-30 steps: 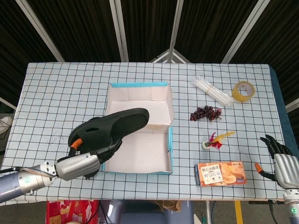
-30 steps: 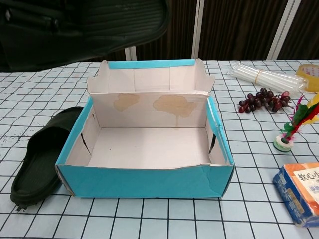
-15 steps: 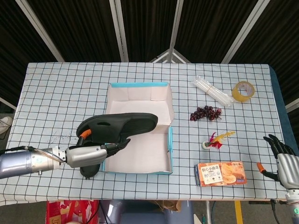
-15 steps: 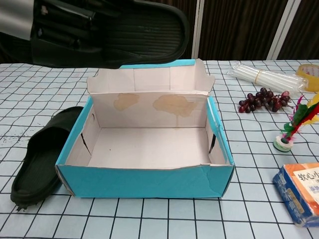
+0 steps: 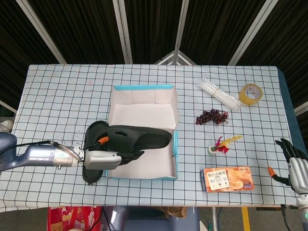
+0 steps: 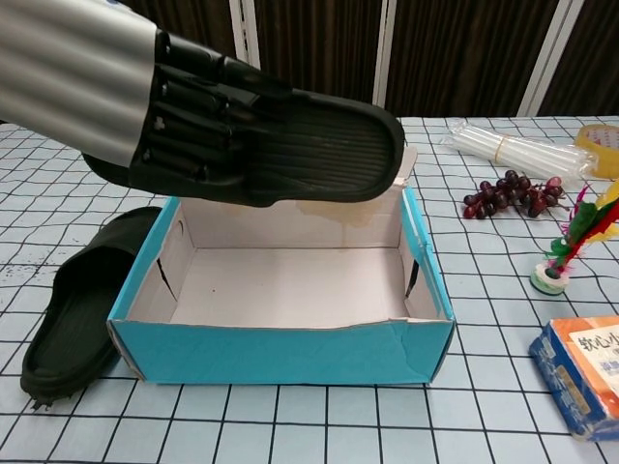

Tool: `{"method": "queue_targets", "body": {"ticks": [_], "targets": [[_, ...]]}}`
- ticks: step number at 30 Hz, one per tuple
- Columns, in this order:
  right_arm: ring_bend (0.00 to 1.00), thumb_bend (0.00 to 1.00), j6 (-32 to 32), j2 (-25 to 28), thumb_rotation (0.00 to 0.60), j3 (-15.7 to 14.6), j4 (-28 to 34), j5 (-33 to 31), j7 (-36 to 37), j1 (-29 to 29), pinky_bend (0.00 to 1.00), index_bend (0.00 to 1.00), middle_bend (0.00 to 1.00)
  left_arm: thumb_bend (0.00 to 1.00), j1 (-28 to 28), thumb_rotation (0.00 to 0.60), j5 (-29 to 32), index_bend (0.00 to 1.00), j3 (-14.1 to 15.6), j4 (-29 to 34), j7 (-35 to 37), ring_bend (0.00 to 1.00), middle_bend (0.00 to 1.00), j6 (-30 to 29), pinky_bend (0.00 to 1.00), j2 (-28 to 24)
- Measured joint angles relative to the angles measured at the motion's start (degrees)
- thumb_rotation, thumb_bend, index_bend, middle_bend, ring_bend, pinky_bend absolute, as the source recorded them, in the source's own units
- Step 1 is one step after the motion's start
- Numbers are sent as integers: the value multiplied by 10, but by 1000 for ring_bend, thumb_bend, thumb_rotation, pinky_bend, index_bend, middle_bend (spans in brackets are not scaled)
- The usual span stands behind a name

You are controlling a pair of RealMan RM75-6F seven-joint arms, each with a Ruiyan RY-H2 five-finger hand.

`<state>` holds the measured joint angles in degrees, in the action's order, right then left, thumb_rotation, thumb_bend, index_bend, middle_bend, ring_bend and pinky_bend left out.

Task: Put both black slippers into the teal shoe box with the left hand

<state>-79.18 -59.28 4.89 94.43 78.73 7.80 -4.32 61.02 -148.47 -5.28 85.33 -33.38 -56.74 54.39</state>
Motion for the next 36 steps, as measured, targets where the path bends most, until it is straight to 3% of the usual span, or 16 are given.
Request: {"method": "queue_targets", "body": {"ticks": [10,36], "targets": [[181,308,6,2,600,2,-6,-6,18,1,191,152,113,526,23,600,8,461,18,-42,-7,70,531,5,28,39],[182,308,5,6,600,8,-18,-9,46,5,191,152,113,526,58,600,66,465,49,-78,-39,71,536,54,28,114]]}}
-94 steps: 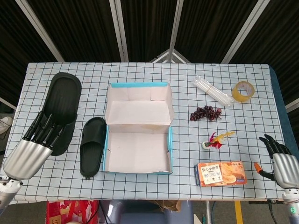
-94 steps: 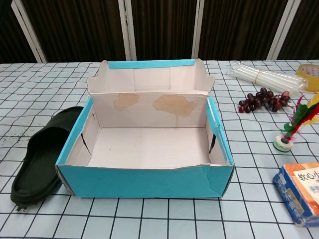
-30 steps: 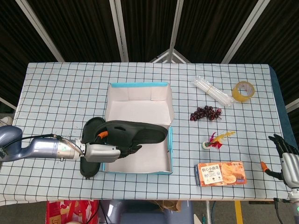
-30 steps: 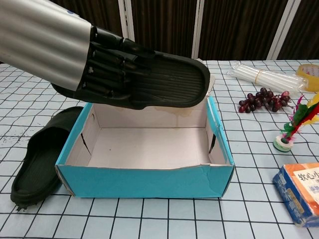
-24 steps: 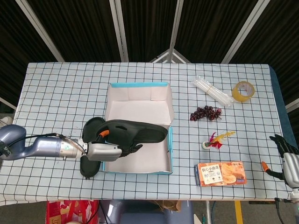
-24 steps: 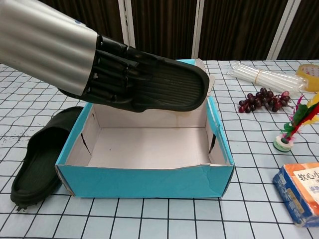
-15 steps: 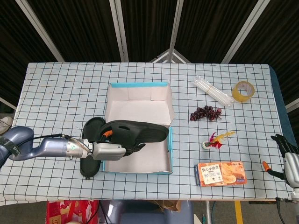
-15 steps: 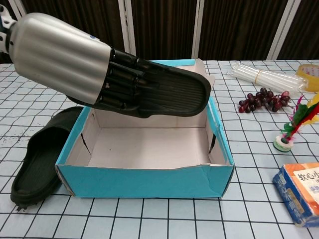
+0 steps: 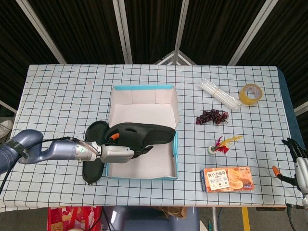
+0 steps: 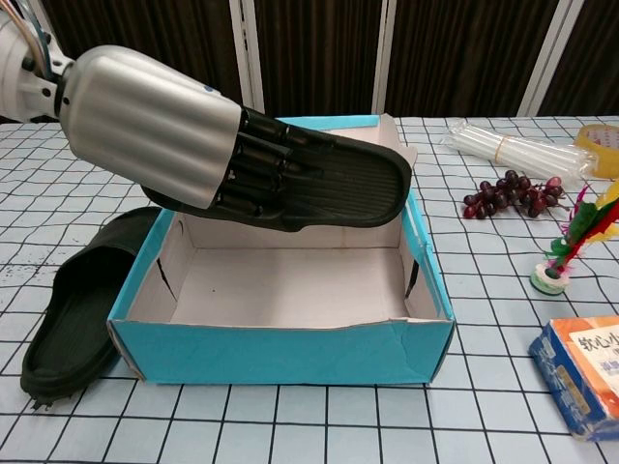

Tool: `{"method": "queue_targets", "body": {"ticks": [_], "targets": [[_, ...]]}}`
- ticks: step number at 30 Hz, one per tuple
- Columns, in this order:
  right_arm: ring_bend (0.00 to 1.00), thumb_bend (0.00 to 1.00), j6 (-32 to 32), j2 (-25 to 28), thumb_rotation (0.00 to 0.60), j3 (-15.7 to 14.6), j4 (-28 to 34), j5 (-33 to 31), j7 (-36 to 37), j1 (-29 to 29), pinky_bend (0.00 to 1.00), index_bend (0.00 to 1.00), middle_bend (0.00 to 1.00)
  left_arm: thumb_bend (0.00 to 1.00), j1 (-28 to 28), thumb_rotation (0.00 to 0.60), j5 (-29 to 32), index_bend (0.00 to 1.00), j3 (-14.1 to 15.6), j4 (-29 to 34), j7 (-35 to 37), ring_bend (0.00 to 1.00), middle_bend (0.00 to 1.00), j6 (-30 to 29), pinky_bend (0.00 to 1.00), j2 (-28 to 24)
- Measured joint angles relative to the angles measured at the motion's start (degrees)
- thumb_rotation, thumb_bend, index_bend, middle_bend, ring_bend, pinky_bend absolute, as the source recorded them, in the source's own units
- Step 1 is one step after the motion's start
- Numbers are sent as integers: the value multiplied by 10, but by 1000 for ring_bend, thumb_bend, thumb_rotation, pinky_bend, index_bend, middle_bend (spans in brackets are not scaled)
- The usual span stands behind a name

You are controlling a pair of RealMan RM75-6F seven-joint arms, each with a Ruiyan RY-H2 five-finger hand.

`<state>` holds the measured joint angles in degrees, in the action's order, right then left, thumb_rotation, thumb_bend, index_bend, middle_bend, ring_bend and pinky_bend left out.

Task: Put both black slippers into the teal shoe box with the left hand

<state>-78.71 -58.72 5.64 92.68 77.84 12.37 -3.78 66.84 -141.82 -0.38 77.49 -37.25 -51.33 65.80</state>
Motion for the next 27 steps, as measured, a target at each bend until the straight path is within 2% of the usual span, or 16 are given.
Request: {"method": "queue_targets", "body": {"ticks": [9,16,27], "targets": [[181,308,4,-1,600,2,-4,-5,2,-1,191,152,113,528,7,600,13,505,13,-28,-3,70,551,-2,28,28],[181,308,6,-3,600,2,-4,-5,0,-1,191,152,113,528,13,600,28,503,14,-34,-10,70,550,-9,28,27],[181,308,5,-3,600,2,-2,-4,-4,-1,191,152,113,528,15,600,37,502,35,-48,-6,70,549,-26,28,46]]}}
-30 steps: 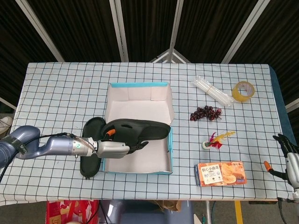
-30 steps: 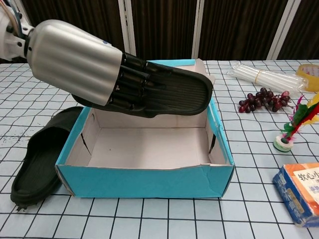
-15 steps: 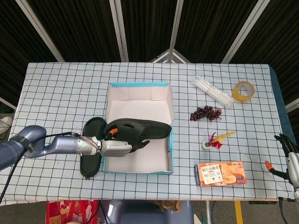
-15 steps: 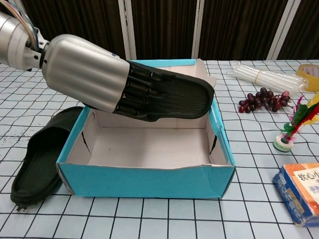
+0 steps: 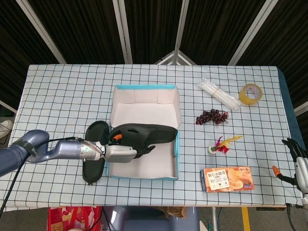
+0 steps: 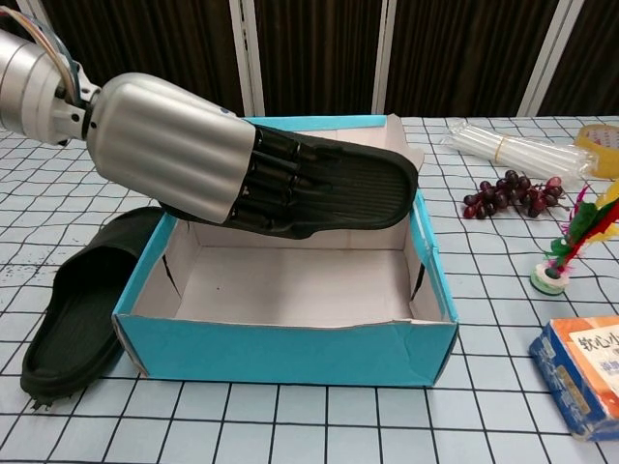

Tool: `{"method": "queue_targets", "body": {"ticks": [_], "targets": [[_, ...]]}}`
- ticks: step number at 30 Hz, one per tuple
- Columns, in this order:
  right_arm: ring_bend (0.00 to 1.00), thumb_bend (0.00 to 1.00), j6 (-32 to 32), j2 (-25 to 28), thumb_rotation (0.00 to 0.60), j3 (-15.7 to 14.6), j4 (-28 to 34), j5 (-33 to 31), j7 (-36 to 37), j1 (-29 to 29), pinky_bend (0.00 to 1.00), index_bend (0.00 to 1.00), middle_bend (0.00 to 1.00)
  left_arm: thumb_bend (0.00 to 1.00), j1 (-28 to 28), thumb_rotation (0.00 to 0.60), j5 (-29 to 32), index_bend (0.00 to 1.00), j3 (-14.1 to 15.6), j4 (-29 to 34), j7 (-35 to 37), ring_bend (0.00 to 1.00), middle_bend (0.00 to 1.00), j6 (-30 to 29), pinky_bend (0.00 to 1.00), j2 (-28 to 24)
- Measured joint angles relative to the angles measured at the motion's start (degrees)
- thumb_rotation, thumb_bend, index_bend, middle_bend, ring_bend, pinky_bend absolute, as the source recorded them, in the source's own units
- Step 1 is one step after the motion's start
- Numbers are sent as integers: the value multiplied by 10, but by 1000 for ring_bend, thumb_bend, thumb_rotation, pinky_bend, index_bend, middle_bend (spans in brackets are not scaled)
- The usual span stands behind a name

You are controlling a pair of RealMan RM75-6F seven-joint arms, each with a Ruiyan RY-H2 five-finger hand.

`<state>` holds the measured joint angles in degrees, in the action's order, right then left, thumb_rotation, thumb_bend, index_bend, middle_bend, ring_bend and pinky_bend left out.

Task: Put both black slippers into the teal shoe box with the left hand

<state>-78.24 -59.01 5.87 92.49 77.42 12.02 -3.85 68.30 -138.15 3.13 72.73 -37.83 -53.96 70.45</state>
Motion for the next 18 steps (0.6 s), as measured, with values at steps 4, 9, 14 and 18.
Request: {"method": "queue_targets", "body": {"ticks": [4,9,14,18], "targets": [[181,308,1,0,600,0,0,-1,-1,0,191,152,113,528,0,600,4,502,5,-5,-1,70,550,-4,28,4],[181,308,0,-1,600,0,1,-2,-3,0,191,152,113,528,0,600,8,502,13,-13,-2,70,549,-5,28,10],[181,308,1,-2,600,2,1,-5,-7,0,191,152,113,528,-2,600,17,502,18,-24,-1,70,550,-8,28,22],[181,309,2,-3,600,2,1,-6,-8,0,191,152,113,528,1,600,21,502,22,-27,2,71,550,-9,28,28]]}}
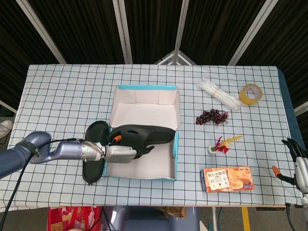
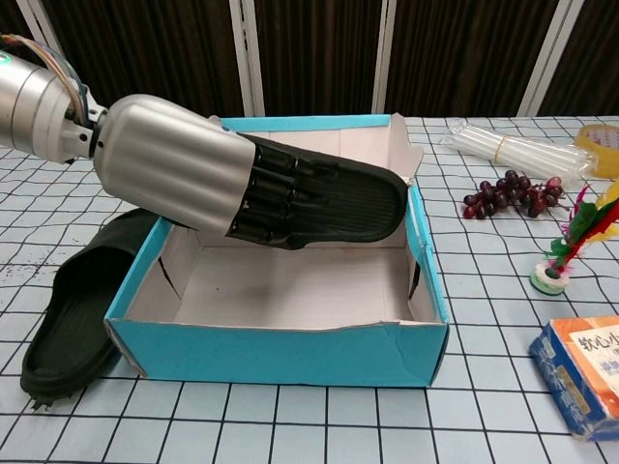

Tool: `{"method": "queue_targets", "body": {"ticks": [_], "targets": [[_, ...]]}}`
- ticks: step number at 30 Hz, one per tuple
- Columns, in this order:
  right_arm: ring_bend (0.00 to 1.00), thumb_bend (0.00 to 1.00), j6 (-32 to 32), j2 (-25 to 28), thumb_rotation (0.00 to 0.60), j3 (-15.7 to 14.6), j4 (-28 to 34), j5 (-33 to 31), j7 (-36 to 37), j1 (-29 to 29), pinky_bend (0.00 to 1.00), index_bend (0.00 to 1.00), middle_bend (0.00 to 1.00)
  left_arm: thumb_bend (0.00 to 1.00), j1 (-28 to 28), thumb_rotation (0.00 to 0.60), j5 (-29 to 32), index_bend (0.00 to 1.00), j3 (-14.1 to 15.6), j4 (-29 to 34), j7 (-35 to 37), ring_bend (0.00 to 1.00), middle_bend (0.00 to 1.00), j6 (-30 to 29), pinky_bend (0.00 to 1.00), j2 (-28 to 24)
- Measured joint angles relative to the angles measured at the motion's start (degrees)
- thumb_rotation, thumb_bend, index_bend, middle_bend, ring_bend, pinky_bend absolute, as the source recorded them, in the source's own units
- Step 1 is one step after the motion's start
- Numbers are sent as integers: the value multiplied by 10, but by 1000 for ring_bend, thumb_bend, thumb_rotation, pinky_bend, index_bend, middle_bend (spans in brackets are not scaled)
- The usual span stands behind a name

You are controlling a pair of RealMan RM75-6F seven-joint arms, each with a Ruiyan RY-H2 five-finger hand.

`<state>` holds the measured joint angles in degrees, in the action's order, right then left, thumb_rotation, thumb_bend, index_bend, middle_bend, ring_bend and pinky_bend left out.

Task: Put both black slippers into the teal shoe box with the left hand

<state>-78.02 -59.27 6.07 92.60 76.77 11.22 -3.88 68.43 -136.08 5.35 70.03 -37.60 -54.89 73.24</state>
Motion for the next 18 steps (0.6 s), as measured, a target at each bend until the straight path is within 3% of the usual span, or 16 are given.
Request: {"method": "queue_targets", "body": {"ticks": [18], "targets": [[181,308,0,2,600,1,1,-2,2,2,191,152,113,529,5,600,17,502,18,-3,6,71,550,4,28,19]]}}
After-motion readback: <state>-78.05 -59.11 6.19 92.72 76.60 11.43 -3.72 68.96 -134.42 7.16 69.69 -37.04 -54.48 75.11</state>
